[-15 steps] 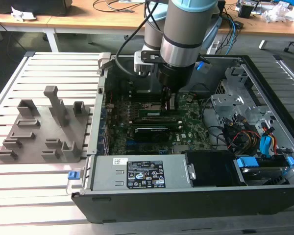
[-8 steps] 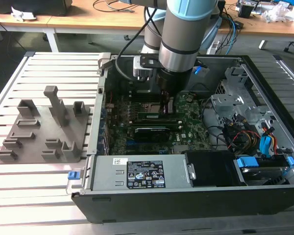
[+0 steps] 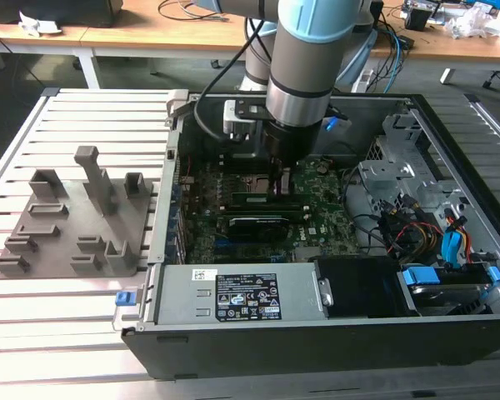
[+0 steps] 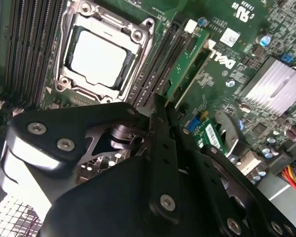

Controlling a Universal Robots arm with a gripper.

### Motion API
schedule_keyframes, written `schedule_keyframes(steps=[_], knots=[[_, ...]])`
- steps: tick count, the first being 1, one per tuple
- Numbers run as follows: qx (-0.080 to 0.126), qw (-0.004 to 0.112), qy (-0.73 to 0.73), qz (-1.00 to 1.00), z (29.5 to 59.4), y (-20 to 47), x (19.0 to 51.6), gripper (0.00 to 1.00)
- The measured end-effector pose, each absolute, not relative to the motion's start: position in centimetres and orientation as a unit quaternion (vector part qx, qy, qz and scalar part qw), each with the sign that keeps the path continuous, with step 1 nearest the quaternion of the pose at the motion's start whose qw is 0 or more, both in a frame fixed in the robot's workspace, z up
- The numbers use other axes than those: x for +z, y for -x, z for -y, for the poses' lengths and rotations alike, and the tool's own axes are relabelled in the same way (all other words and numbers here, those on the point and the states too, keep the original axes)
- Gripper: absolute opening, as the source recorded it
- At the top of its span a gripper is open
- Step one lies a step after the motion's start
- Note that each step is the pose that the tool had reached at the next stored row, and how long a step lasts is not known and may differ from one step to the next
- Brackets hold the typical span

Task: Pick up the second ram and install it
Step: 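Insert the second ram into the second slot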

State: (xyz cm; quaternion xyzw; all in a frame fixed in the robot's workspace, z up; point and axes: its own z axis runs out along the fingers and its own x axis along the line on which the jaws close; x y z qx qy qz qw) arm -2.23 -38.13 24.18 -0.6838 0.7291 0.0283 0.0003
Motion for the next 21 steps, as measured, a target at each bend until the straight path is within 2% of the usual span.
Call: schedule_keyframes(steps=[21], knots=[[0.028,0.0,0.678,-0.734,37.8,3.1,22.7,0.14]])
